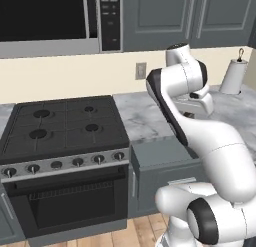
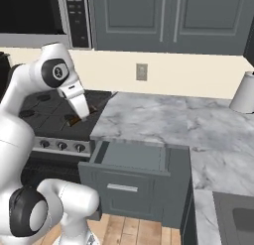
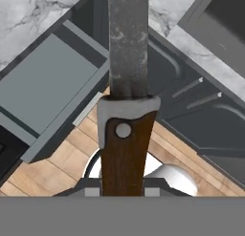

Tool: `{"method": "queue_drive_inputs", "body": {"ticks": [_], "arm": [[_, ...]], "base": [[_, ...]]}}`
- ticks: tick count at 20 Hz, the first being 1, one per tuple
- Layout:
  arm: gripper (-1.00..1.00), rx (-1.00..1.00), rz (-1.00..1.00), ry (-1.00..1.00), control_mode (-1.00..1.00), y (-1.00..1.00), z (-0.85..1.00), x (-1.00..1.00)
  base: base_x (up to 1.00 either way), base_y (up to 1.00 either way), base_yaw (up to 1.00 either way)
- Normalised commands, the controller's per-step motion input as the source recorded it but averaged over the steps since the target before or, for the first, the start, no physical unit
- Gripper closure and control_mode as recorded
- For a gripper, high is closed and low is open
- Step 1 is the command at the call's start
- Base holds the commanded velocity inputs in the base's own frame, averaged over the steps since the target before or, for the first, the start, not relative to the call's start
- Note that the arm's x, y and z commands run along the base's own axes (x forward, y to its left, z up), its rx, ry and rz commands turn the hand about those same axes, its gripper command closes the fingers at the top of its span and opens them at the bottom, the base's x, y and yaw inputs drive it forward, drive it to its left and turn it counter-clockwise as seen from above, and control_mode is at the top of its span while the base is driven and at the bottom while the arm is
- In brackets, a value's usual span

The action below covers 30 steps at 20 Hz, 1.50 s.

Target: Pick up the metallic utensils from the counter and place them in the open drawer. Make sure not to pick up any wooden utensils.

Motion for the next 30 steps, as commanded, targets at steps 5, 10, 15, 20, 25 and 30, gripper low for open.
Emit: {"method": "queue_drive_inputs", "body": {"ticks": [5, 10, 15, 20, 25, 30], "arm": [[1.00, 0.16, 0.00, 0.00, -1.00, -0.08, -0.05, 0.00], [1.00, 0.56, -0.29, 0.00, -1.00, -0.16, -0.19, 0.02], [1.00, 0.53, -0.51, 0.00, -1.00, -0.01, -0.23, 0.09], [1.00, 0.12, -0.59, 0.00, -1.00, 0.00, -0.26, 0.04], [1.00, 0.04, -0.44, 0.00, -1.00, 0.00, -0.25, 0.09], [1.00, -0.06, -0.13, 0.00, -1.00, -0.01, -0.22, 0.05]], "base": [[0.00, -0.10, 0.00], [0.00, 0.00, 0.00], [0.00, 0.00, 0.00], [0.00, 0.00, 0.00], [0.00, 0.00, 0.00], [0.00, 0.00, 0.00]]}}
